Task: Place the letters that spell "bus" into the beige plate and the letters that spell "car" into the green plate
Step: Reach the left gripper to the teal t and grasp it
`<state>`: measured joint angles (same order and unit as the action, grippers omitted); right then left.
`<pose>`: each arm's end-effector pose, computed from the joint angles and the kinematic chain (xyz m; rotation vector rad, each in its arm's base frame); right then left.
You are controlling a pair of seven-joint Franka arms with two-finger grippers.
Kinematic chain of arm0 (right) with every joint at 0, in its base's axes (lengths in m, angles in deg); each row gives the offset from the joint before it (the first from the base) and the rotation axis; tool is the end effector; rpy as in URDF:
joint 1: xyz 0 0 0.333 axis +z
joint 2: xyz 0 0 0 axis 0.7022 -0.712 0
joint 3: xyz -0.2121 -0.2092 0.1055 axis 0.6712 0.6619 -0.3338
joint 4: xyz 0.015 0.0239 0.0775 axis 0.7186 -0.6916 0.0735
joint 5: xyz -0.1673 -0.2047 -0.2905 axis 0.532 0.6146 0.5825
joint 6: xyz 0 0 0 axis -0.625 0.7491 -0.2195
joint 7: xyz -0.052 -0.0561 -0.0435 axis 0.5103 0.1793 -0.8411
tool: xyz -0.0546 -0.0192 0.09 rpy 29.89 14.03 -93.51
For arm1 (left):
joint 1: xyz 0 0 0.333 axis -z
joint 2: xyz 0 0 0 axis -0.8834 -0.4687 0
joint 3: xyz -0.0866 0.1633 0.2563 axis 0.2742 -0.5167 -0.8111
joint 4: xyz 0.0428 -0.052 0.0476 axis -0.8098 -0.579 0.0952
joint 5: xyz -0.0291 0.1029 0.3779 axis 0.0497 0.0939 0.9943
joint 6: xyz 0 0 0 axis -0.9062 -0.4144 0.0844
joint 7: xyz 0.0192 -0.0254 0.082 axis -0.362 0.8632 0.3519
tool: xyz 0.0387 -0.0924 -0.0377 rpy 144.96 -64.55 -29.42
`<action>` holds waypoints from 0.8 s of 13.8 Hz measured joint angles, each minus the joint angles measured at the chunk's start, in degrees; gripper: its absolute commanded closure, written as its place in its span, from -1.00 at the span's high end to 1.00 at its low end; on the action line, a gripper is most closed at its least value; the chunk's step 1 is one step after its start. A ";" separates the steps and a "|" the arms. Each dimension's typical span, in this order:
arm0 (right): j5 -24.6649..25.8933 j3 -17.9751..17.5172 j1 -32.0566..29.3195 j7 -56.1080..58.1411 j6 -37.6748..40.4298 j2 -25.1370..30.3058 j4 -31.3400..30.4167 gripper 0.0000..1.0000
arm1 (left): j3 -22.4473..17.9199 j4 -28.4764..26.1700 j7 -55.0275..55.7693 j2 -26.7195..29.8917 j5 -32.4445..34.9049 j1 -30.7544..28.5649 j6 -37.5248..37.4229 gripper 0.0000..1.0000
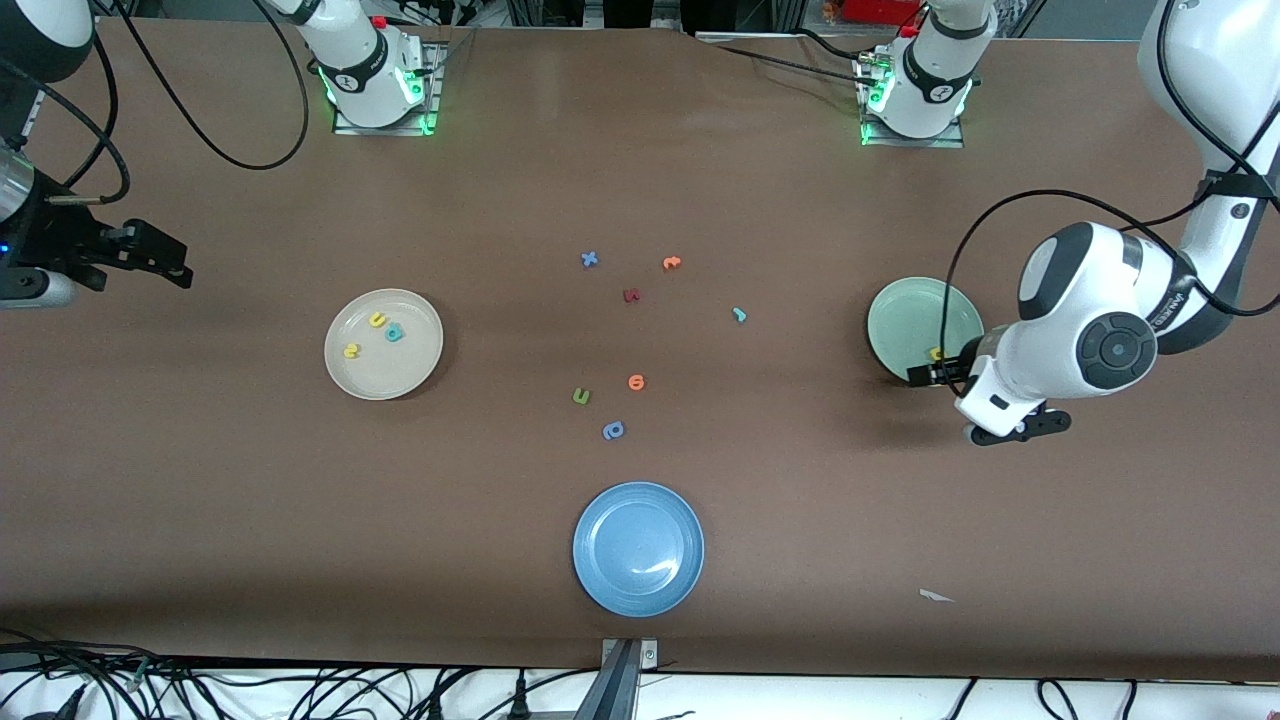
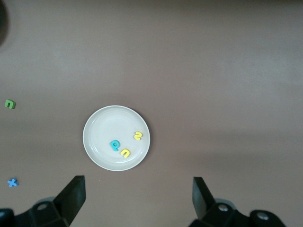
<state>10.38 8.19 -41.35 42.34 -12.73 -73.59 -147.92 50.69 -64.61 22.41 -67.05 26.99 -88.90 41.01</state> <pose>0.5792 -0.0035 0.5823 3.1386 0.0671 0.0219 0.6277 -0.0923 0.3230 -3.0936 -0.3601 0.4002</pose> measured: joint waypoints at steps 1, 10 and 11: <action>0.00 0.29 -0.01 0.00 0.32 0.34 0.14 1.00 | 1.51 0.20 2.73 0.01 -0.67 0.13 0.00 1.00; -0.28 2.24 -0.04 -0.03 4.86 3.19 0.13 1.00 | 4.11 -1.32 29.57 -5.74 -0.94 15.48 8.78 0.98; -0.28 2.27 -0.04 -0.03 4.86 3.20 0.13 1.00 | 3.89 -3.05 31.12 -6.55 -0.48 16.60 11.91 0.98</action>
<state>10.09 10.46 -41.39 42.31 -7.86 -70.39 -147.79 54.58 -67.66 53.53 -73.59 26.51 -72.30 52.92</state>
